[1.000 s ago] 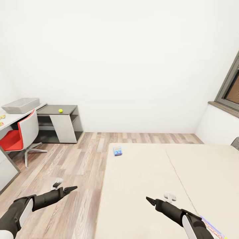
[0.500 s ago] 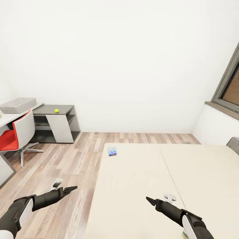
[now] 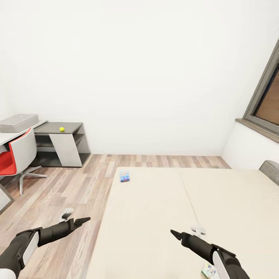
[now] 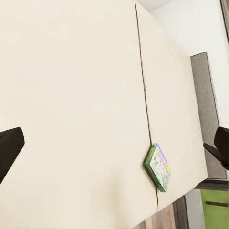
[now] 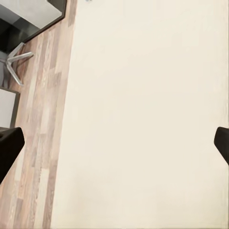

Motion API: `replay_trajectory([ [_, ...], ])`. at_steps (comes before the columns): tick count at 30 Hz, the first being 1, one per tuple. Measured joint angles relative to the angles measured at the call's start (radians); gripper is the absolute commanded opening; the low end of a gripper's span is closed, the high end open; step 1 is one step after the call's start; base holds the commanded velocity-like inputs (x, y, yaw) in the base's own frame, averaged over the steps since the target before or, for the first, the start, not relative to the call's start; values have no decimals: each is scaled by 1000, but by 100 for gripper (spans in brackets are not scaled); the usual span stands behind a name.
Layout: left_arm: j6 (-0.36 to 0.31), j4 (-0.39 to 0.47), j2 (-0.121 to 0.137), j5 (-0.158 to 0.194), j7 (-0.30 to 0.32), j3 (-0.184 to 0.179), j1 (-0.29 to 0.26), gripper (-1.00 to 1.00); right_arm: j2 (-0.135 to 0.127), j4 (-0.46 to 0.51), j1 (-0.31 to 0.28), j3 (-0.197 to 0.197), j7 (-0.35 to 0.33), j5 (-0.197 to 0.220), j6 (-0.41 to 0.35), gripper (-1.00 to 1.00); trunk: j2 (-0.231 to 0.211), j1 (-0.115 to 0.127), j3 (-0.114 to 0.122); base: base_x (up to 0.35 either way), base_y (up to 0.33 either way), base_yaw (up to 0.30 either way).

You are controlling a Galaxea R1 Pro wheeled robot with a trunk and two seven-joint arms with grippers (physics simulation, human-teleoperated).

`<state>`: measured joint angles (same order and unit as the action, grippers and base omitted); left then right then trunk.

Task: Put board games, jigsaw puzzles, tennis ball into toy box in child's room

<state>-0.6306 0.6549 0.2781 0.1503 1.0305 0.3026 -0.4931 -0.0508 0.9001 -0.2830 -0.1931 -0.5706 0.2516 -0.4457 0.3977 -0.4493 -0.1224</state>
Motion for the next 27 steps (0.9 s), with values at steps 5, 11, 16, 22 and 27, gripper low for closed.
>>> replay_trajectory([
  [5,0,0,0,0,0,0,0,100,0,0,0,0,0,0,0,100,0,0,0,0,-208,0],
  [11,0,0,1,0,0,0,0,100,0,0,0,0,0,0,0,100,0,0,0,0,-208,0],
  [16,0,0,0,0,0,0,0,100,0,0,0,0,0,0,0,100,0,0,0,0,-208,0],
  [22,0,0,0,0,0,0,0,100,0,0,0,0,0,0,0,100,0,0,0,0,-135,0],
  [27,0,0,0,-1,0,0,0,100,0,0,0,0,0,0,0,100,0,0,0,0,-26,0],
])
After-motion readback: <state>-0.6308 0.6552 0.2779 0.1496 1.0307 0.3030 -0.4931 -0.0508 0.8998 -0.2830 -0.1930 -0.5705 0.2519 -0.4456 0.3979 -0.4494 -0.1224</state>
